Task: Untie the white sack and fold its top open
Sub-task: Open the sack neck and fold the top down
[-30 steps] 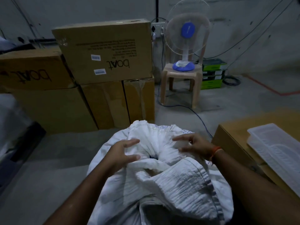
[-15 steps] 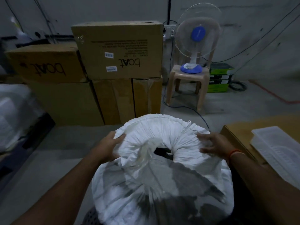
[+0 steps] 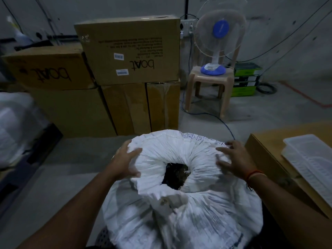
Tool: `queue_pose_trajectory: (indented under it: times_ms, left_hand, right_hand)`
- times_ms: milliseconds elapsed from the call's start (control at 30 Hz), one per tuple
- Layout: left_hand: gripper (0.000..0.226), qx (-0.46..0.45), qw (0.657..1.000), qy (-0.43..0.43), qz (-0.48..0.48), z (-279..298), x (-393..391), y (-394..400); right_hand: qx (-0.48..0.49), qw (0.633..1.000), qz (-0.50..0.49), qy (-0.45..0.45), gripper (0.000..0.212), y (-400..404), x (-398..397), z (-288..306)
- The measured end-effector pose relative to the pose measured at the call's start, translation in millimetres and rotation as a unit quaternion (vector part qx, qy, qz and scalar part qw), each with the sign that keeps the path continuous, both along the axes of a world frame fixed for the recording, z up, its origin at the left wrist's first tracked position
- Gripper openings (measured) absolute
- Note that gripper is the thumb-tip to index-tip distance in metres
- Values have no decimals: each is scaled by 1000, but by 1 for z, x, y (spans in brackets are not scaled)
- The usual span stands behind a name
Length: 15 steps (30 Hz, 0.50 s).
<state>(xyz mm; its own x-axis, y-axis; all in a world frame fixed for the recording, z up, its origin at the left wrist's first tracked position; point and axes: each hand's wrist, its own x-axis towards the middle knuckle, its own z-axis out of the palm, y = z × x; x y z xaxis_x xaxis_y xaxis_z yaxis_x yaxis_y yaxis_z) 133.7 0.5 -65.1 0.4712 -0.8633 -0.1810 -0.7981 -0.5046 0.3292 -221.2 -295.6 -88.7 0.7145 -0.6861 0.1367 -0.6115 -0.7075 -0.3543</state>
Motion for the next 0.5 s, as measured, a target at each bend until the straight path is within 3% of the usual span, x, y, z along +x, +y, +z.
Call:
queue_pose_trajectory:
  times_ms: [167,267,400,500]
  left_hand:
    - [76,-159,984,-68,-45,16,-21,7]
    - [74,-244,959,-19,-141,39,-58,14]
    - [84,-154,934,10,-322,54,-115,15]
    - [71,-87,919,-24,-384,46,-146,-2]
  right_hand:
    - [-48,989,76,-119,37,51,-7,28]
    - [-38,978,106,-178,36,100,-20,39]
    - [95,970,42,-220,47,172,-32,34]
    - [198,957,6,-213,61,208,-35,24]
